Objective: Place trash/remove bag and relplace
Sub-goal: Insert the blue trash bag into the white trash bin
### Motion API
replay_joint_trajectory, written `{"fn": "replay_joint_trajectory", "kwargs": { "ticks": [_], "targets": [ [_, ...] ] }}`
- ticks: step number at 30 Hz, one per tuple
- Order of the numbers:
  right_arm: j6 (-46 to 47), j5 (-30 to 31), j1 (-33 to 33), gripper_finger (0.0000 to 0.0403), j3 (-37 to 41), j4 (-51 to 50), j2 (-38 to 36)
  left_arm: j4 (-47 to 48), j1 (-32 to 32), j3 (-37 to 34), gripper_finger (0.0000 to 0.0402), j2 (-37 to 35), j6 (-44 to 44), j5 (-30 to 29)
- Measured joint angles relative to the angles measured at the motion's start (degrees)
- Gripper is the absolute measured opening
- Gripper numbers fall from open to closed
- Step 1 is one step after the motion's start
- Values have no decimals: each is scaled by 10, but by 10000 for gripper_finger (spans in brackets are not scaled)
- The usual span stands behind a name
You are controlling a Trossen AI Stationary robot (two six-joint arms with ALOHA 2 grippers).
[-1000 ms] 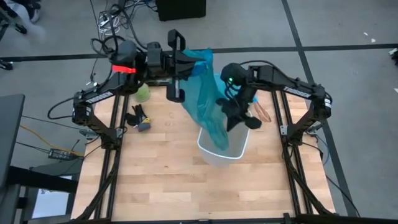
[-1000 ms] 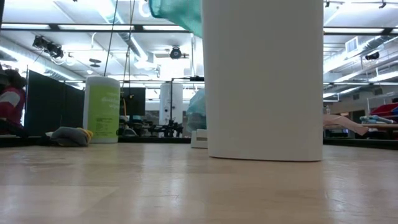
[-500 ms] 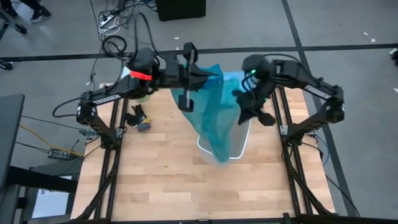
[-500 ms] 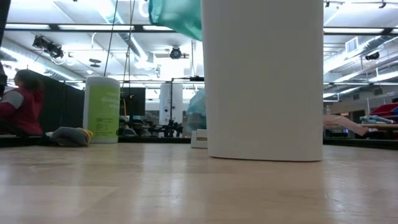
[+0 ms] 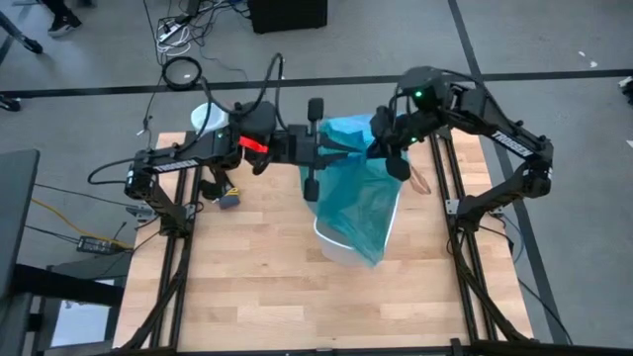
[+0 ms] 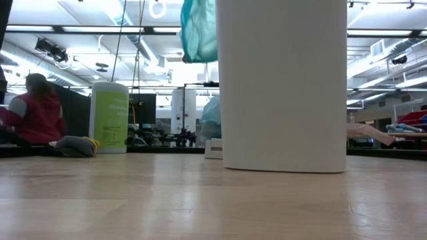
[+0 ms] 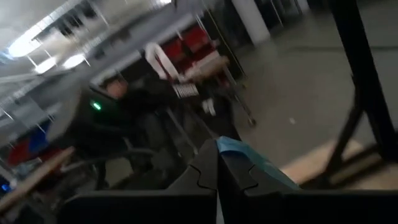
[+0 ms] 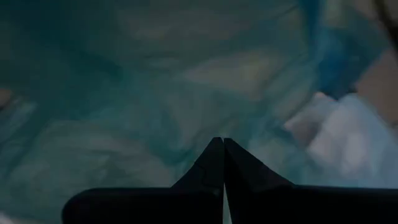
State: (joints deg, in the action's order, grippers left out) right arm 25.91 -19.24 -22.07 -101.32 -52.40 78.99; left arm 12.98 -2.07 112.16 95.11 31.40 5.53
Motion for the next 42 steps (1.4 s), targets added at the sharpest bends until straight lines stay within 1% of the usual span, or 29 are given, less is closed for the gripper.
{"fn": "replay_joint_trajectory", "kwargs": {
  "ticks": [4, 7, 9, 13, 17, 19, 22, 24, 25, 28, 30, 32, 34, 37, 42],
  "targets": [
    [5, 1, -8, 0, 1, -6, 5, 55, 3, 0, 3, 4, -1, 3],
    [2, 2, -36, 0, 1, -9, -4, 72, 11, 0, 3, 12, -1, 6],
    [4, 1, -52, 0, 1, -10, -15, 66, 17, 0, 3, 18, -1, 12],
    [4, -35, -70, 0, 0, -19, -30, 62, 23, 0, 3, 31, -21, 52],
    [-5, -32, -69, 0, 0, -48, -34, 71, 17, 0, 3, 51, -72, 77],
    [-30, -5, -69, 0, 0, -88, -32, 68, 13, 0, 3, 56, -83, 78],
    [-54, 70, -65, 0, 3, -149, -19, 53, 14, 0, 3, 55, -91, 78],
    [-67, 117, -65, 0, 4, -171, -14, 53, 18, 5, 3, 51, -90, 80],
    [-73, 129, -65, 0, 4, -171, -15, 52, 19, 10, 3, 50, -90, 81],
    [-76, 131, -65, 0, 0, -151, -19, 52, 19, 23, 3, 49, -90, 81],
    [-66, 118, -64, 0, -1, -150, -19, 51, 19, 26, 3, 48, -90, 81],
    [-54, 100, -52, 0, -1, -154, -13, 53, 19, 26, 3, 48, -90, 79],
    [-54, 105, -33, 0, -1, -161, -6, 55, 20, 26, 3, 48, -91, 79],
    [-65, 180, -13, 0, 0, -156, -11, 54, 22, 26, 3, 48, -91, 80],
    [-92, 294, -43, 0, -33, -154, -44, 61, 25, 25, 3, 48, -91, 80]
  ]
}}
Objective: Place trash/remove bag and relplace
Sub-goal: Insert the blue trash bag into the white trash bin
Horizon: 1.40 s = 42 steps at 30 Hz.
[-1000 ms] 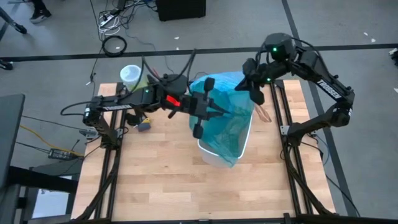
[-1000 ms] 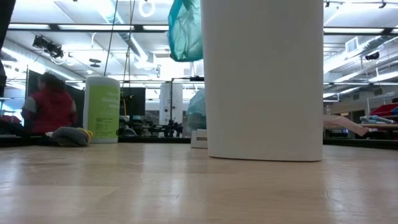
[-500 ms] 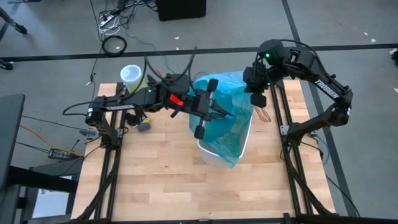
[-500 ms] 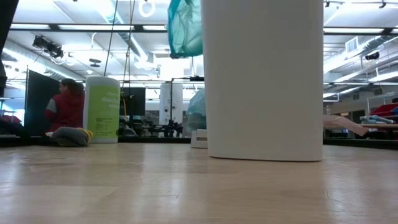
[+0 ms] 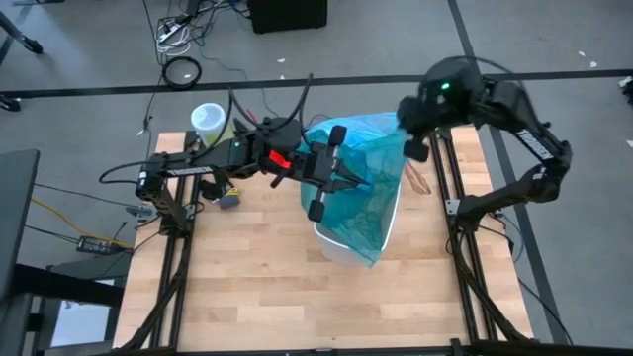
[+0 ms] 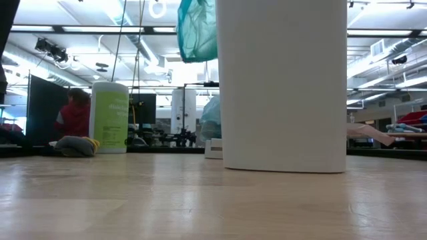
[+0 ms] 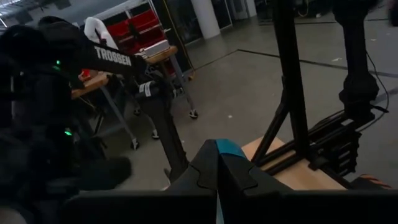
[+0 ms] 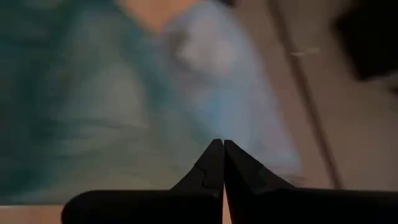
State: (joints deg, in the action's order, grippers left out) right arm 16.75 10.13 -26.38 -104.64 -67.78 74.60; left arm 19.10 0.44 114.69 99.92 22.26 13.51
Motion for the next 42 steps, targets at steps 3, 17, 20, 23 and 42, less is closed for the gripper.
{"fn": "replay_joint_trajectory", "kwargs": {
  "ticks": [3, 17, 20, 23, 42],
  "targets": [
    [-14, 73, -36, 0, -4, -15, -14, -1, 1, 0, 3, 0, 0, 0],
    [-74, -186, -124, 0, -3, -3, 109, -30, 8, 0, 3, 0, 0, 1],
    [-77, -253, -97, 0, -2, -28, 119, -30, 9, 0, 3, 0, 0, 1],
    [-80, -268, -53, 0, -2, -57, 120, -30, 9, 0, 3, 0, 0, 0],
    [-28, -192, 189, 0, -2, 3, 119, -35, 8, -1, 3, 0, 25, -43]
  ]
}}
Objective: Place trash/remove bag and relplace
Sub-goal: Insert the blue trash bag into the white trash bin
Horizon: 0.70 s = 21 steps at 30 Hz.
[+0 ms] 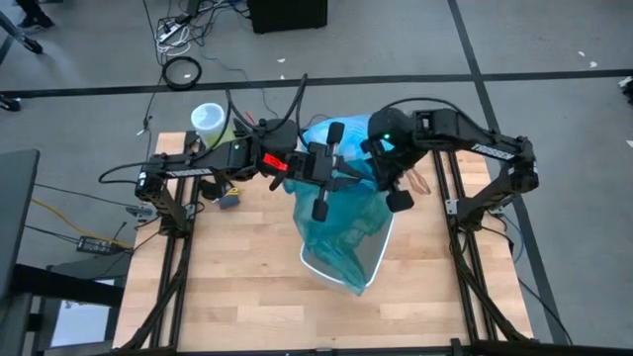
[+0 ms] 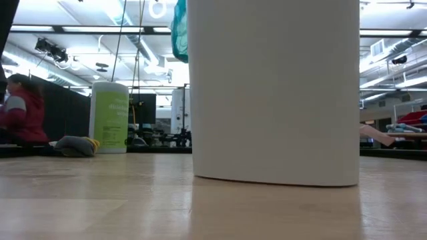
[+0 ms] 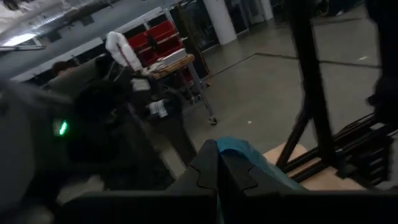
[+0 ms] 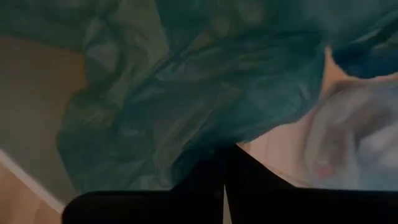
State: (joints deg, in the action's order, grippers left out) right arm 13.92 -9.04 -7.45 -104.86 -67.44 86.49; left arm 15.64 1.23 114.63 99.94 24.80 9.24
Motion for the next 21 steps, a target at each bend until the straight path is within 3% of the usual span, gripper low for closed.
{"fn": "replay_joint_trajectory", "kwargs": {
  "ticks": [10, 21],
  "targets": [
    [45, -64, 45, 0, -1, 35, -46, -48, 0, 0, 3, 0, 6, -8],
    [21, -80, 138, 0, 0, 37, -3, -65, 1, -1, 3, -6, 6, 3]
  ]
}}
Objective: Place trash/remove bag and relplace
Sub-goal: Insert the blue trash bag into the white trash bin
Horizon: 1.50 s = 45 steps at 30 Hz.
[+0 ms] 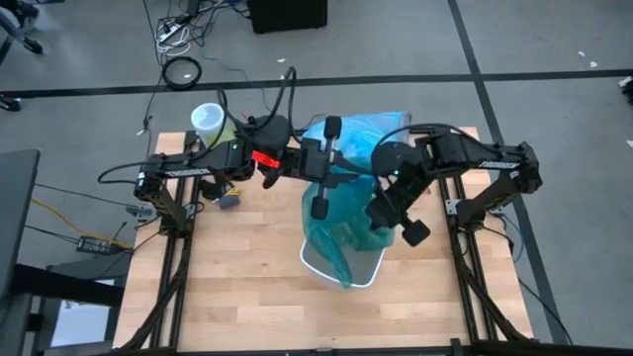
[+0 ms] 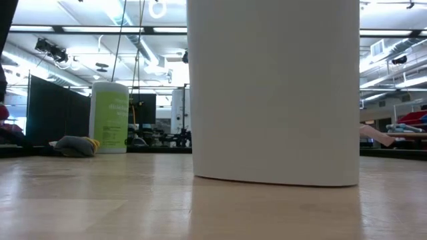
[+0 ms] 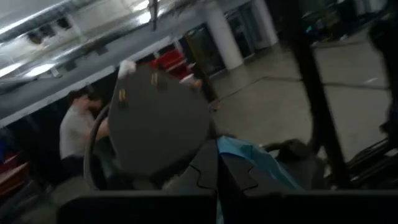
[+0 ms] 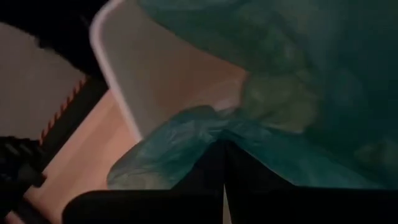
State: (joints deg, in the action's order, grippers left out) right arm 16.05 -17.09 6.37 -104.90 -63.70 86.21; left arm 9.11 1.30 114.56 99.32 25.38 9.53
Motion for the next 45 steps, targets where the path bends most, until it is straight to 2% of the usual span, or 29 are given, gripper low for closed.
{"fn": "replay_joint_trajectory", "kwargs": {
  "ticks": [7, 13, 16, 19, 23, 29, 37, 41, 45],
  "targets": [
    [-9, -79, 7, 0, 0, -90, -4, -8, 7, 0, 3, -17, -4, 66],
    [9, -82, 34, 0, 0, -131, -30, 12, 24, 1, 3, -33, -43, 98],
    [37, -46, 41, 0, 0, -112, -60, 60, 30, 2, 3, -36, -52, 102],
    [54, 5, 42, 0, 0, -43, -89, 97, 35, 0, 3, -35, -67, 103],
    [47, 84, 41, 0, -1, 31, -109, 104, 38, 1, 3, -36, -76, 103],
    [-14, 132, 60, 0, 0, 50, -72, 145, 40, 1, 3, -36, -76, 100],
    [-17, 213, 87, 0, 0, 83, -2, 211, 51, 1, 3, -36, -77, 92],
    [-13, 235, 86, 0, 2, 81, 33, 219, 55, 1, 3, -36, -77, 92],
    [8, 228, 77, 0, 38, 85, 37, 217, 56, 1, 3, -36, -77, 92]
  ]
}}
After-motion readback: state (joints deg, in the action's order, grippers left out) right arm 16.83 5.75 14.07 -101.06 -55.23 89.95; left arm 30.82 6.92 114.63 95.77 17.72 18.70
